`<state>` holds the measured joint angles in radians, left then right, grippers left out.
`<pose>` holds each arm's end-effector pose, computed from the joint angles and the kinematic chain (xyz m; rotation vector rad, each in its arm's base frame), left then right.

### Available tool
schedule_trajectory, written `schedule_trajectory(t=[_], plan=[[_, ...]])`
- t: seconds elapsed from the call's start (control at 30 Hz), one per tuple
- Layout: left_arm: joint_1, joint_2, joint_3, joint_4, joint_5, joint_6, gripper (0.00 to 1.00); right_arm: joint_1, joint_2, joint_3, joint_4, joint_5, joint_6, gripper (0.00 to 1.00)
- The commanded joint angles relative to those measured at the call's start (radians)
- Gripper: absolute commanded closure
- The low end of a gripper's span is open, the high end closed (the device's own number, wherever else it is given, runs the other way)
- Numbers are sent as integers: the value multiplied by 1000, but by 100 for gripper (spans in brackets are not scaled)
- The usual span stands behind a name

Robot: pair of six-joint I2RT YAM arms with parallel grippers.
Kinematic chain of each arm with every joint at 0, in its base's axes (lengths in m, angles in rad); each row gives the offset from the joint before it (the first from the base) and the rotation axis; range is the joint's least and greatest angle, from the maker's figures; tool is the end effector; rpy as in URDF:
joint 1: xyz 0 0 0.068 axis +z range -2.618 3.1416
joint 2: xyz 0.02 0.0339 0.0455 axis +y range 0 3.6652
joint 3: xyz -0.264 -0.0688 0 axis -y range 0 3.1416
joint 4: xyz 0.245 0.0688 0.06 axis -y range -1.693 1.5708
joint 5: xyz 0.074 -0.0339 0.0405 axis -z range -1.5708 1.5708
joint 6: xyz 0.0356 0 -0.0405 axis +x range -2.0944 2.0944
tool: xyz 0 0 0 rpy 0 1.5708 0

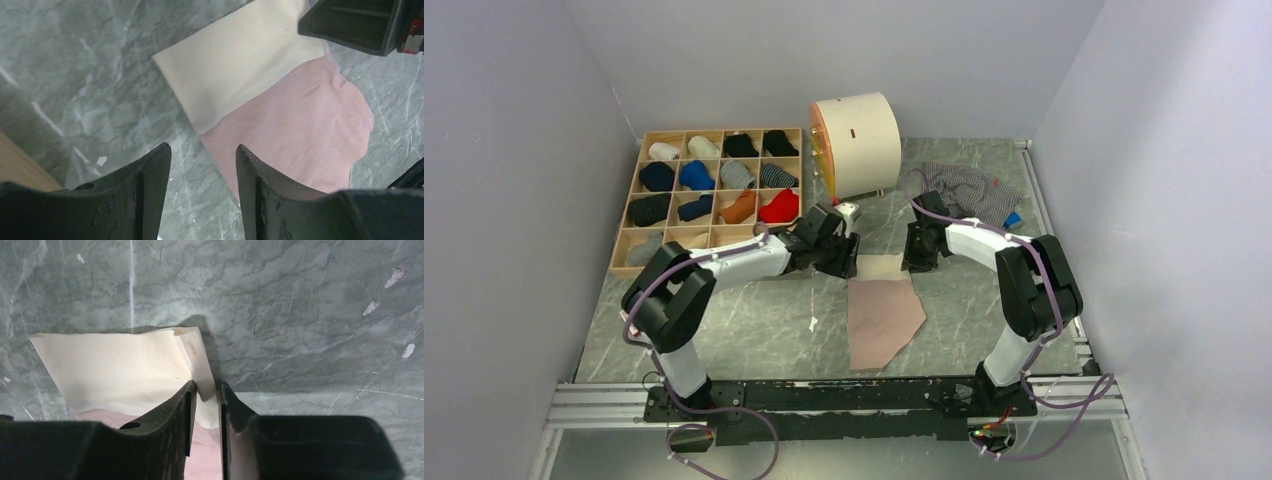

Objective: Roll the underwear
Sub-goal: Fold the underwear at the center of the board.

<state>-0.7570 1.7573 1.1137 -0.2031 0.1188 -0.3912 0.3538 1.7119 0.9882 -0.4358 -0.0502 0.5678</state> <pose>0.2685 -0.2595 0.1920 0.5141 2.4676 -0.6442 0.3035 0.1140 0.1572 0.2822 2.7633 0.3201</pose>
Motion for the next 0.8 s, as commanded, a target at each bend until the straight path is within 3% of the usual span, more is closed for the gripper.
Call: schedule_trajectory(t=[0.0,0.2,0.37,0.77], plan=[[36,-84,-36,42,-6,-28,45,3,31,-3,34,11,-12,76],[77,-129,-77,51,23,-34,45,61,58,43,8,73,25,82],[126,-170,-110,47,39,-56,46,109,77,95,-61,229,82,100],[217,-260,-176,23,17,-78,46,310,94,303,-301,576,215,100]])
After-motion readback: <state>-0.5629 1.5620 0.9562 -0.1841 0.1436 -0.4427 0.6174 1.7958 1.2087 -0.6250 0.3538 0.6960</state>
